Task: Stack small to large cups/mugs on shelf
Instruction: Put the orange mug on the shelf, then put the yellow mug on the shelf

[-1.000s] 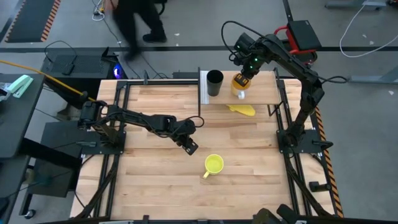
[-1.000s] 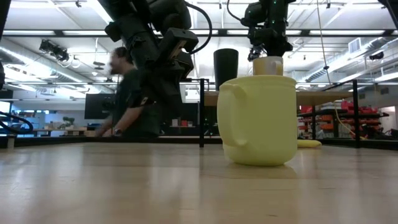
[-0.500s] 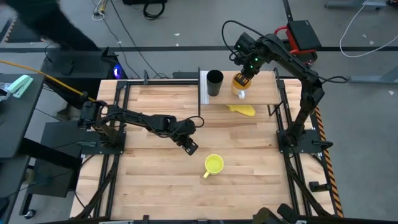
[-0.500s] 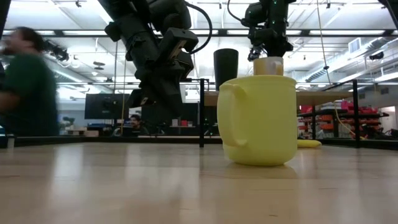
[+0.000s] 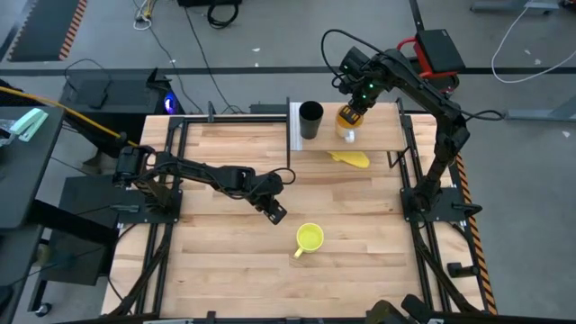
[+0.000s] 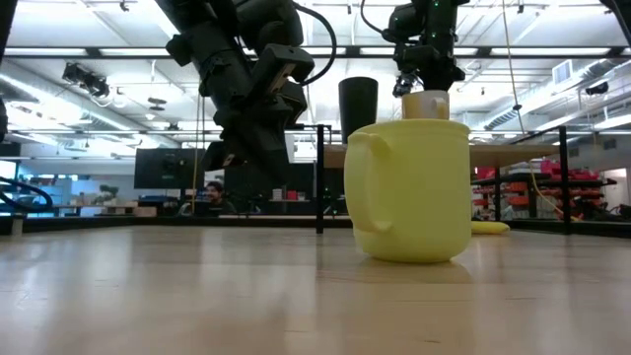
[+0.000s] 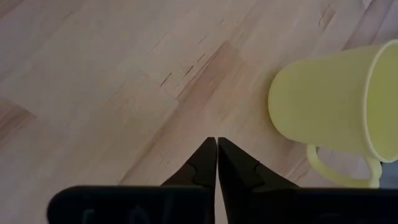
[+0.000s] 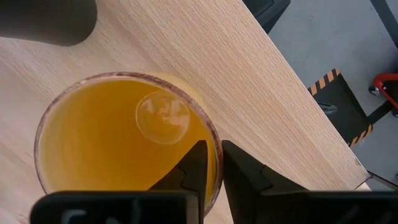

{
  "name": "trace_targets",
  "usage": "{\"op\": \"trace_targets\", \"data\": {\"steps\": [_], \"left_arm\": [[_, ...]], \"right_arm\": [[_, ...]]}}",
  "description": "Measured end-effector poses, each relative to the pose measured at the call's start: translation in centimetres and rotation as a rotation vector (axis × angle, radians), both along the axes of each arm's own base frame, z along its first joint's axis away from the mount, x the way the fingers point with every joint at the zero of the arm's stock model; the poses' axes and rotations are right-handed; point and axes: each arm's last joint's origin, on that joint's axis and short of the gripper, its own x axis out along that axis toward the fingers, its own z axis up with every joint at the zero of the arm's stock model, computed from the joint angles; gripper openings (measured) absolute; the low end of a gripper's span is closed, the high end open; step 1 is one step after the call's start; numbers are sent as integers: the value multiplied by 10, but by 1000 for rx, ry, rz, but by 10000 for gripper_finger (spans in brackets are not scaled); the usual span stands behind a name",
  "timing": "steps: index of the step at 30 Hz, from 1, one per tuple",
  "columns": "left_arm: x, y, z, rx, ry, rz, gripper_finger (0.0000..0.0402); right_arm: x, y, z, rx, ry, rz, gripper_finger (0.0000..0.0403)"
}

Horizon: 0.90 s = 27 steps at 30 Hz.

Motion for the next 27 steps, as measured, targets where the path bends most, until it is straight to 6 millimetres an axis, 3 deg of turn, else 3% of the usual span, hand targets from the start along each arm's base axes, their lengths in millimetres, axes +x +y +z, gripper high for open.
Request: {"op": "trace_targets", "data": {"steps": [10, 21, 27], "left_arm": [[0, -1, 0, -3, 1, 2, 13], [0, -4, 0, -4, 1, -8, 24], [0, -4, 0, -4, 1, -7, 14]], "right_arm": [[0, 0, 0, -7, 5, -19, 60], [-1, -1, 0, -39, 32, -34, 118], [-5, 2, 9, -64, 9, -35, 130]]}}
